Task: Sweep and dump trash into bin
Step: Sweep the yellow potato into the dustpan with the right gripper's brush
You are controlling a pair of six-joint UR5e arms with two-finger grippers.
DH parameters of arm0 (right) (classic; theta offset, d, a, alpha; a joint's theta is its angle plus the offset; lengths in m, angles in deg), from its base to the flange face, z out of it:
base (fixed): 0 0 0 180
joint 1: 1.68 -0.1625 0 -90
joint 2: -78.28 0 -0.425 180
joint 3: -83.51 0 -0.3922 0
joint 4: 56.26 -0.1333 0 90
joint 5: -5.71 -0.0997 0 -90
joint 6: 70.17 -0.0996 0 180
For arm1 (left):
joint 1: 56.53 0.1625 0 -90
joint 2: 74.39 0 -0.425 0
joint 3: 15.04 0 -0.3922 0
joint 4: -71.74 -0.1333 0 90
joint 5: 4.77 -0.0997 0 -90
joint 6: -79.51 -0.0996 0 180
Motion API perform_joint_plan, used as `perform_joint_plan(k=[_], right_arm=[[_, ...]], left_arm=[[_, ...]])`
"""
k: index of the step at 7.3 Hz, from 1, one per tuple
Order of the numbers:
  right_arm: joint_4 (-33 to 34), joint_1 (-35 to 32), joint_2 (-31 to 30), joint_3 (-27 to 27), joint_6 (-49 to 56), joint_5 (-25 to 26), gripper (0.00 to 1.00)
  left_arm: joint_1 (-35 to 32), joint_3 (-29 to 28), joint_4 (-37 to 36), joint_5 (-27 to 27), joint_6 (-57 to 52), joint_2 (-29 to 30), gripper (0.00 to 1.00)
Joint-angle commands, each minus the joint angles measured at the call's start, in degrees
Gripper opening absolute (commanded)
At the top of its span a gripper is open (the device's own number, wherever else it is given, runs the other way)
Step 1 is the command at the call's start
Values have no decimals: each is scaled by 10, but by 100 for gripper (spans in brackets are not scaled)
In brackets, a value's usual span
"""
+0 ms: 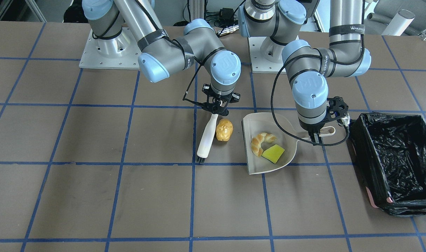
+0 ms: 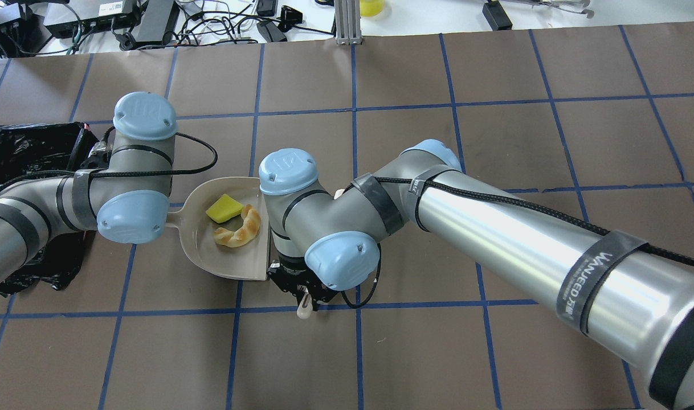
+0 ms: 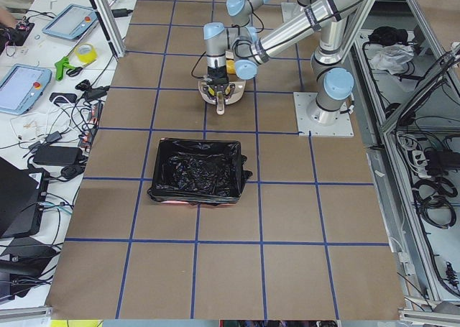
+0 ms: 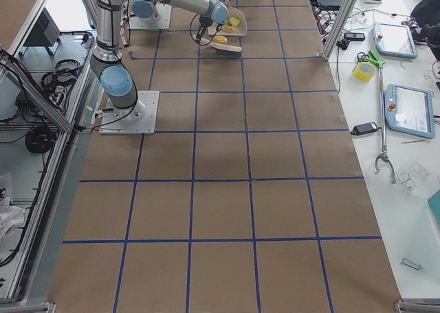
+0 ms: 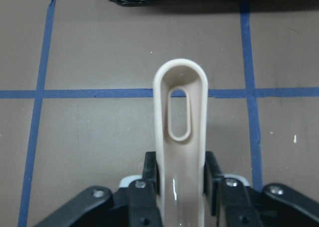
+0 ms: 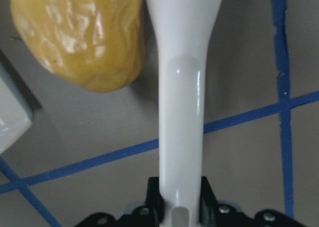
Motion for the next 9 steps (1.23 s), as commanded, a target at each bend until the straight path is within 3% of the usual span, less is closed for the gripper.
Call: perform_joint_plan(k=[1, 9], right_arm=[[20, -14, 28, 33, -10, -13, 0], [45, -28, 84, 122, 11, -63, 0]], left_arm=[[-1, -1, 1, 2, 25, 3, 0], [-1, -13, 2, 3, 14, 6, 0]])
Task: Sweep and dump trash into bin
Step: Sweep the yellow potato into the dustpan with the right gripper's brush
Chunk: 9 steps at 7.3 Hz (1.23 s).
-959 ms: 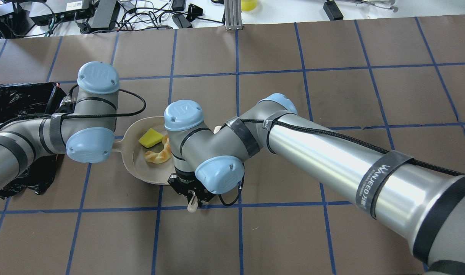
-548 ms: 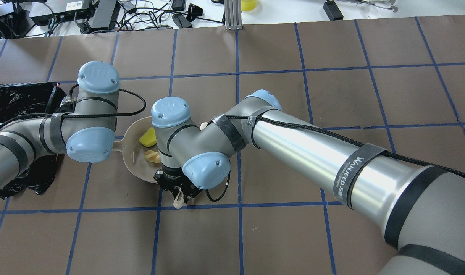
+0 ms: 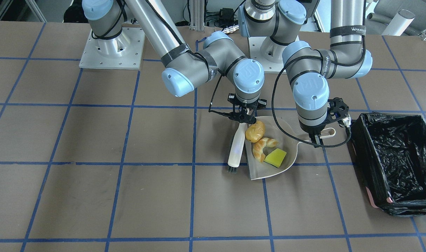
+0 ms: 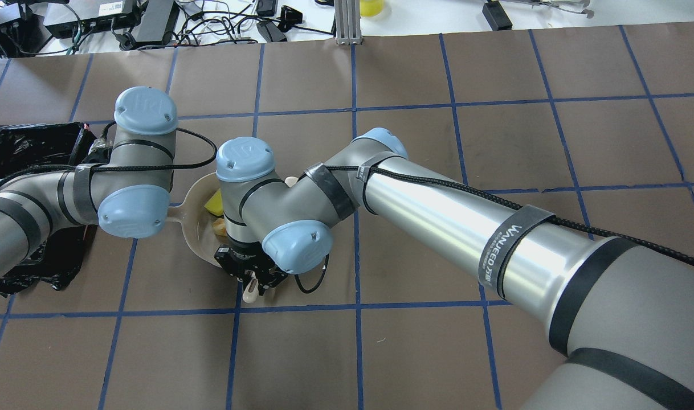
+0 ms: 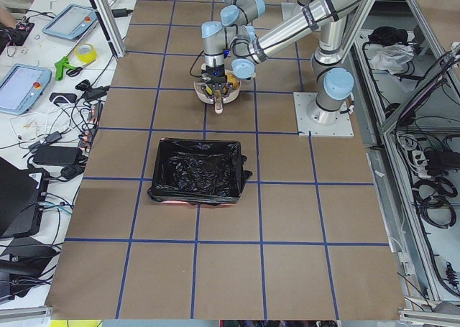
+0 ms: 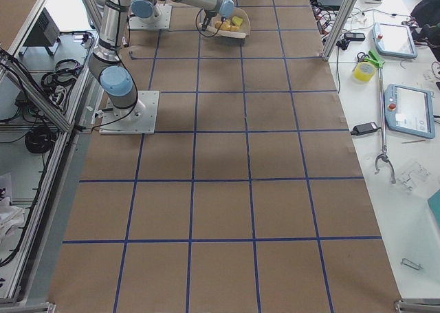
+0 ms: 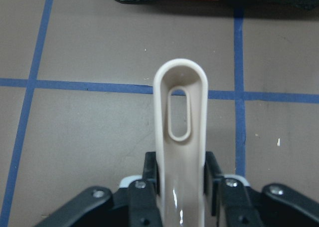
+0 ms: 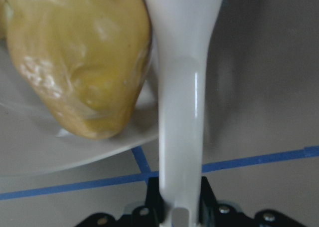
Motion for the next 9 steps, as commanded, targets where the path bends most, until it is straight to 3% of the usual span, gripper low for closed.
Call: perform_joint_plan(k=[1, 4, 7, 9], right_arm=[[-1, 1, 0, 10, 19, -1, 0], [37, 1, 6, 10, 42, -24, 0], [-38, 9, -10, 10, 75, 33, 0], [-73, 11, -26, 6, 112, 67, 0]], left_arm=[[0, -1, 0, 0, 1, 0, 0], [0, -10, 4, 2, -4, 0, 0], [0, -14, 6, 4, -5, 0, 0], [0, -15, 6, 32, -6, 0, 0]])
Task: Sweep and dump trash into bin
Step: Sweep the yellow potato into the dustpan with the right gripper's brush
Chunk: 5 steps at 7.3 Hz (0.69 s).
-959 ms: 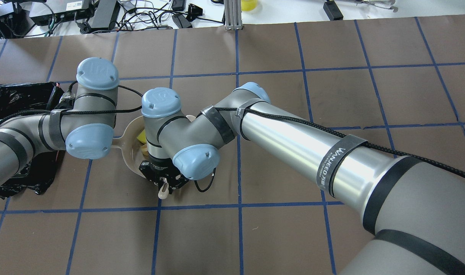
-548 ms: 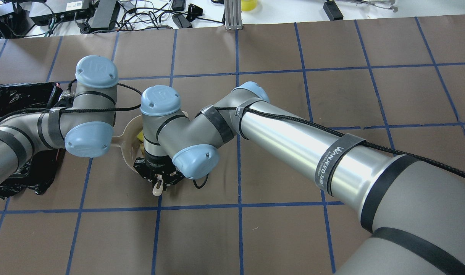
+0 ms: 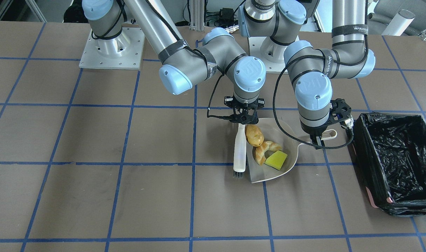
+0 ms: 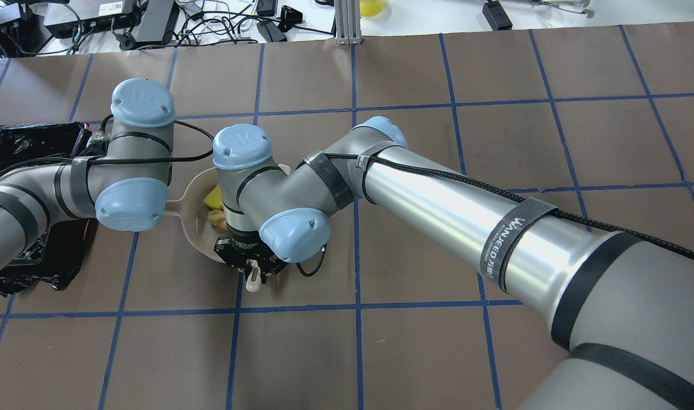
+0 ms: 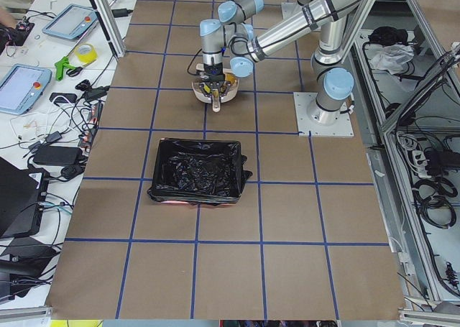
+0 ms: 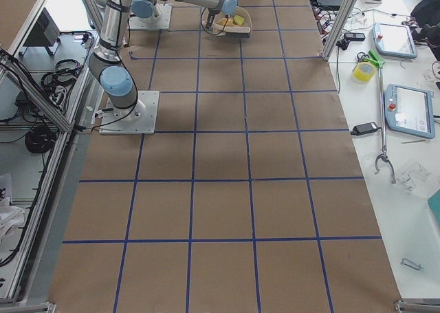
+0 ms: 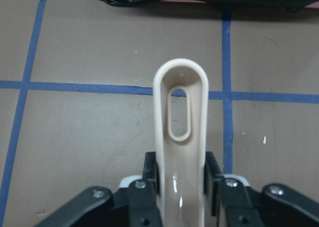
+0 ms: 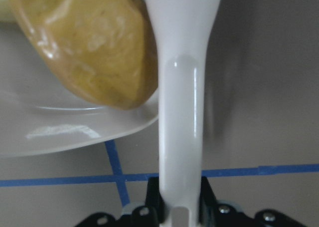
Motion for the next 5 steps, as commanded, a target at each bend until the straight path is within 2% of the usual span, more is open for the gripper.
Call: perform_joint_plan(k=[1, 4, 5], right_arm=[[-23, 2, -8, -1, 18, 19, 0], [-14, -2, -3, -8, 4, 5, 0], [-11, -2, -3, -8, -1, -7, 0]], left_arm=[[1, 0, -1, 26, -1, -1, 0], [1, -6, -1, 30, -2, -2, 0], [3, -16, 0, 59, -2, -4, 0]])
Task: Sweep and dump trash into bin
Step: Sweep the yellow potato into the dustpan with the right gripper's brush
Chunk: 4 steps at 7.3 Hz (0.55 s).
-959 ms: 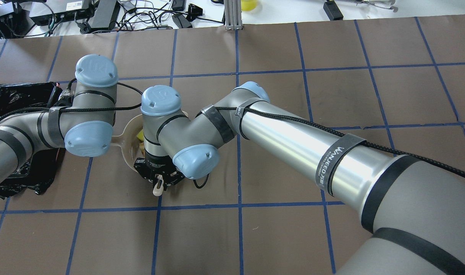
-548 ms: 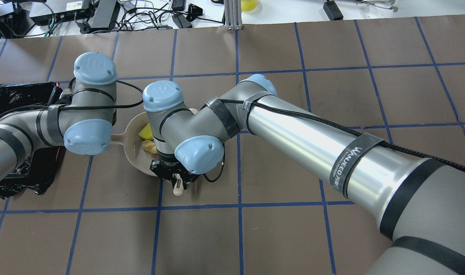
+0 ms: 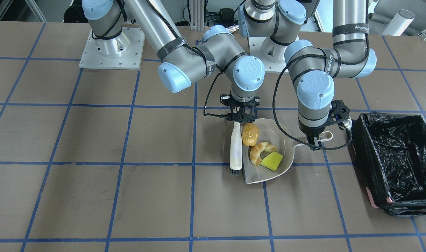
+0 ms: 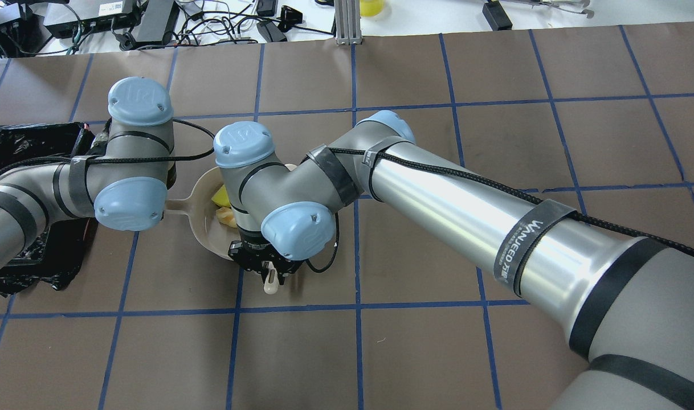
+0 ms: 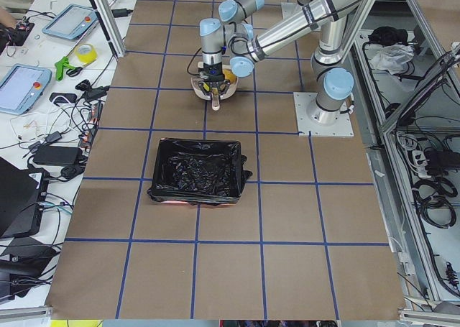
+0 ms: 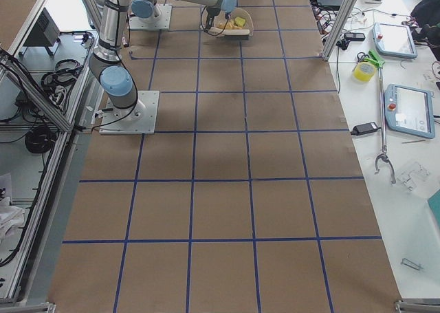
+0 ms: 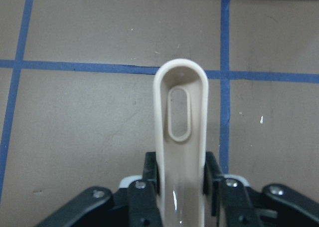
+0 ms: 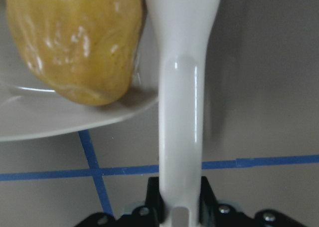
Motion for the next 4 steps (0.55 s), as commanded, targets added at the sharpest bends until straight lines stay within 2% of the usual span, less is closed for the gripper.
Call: perform_joint_plan(k=[1, 2, 4], right_arm=[[11, -1, 3, 3, -10, -37, 0], [14, 0, 5, 5, -10, -34, 0], [2, 11, 0, 1, 19, 10, 0]], left_arm=[[3, -17, 10, 43, -7, -1, 0], [4, -19, 12, 50, -7, -1, 0], [5, -19, 12, 61, -7, -1, 0]])
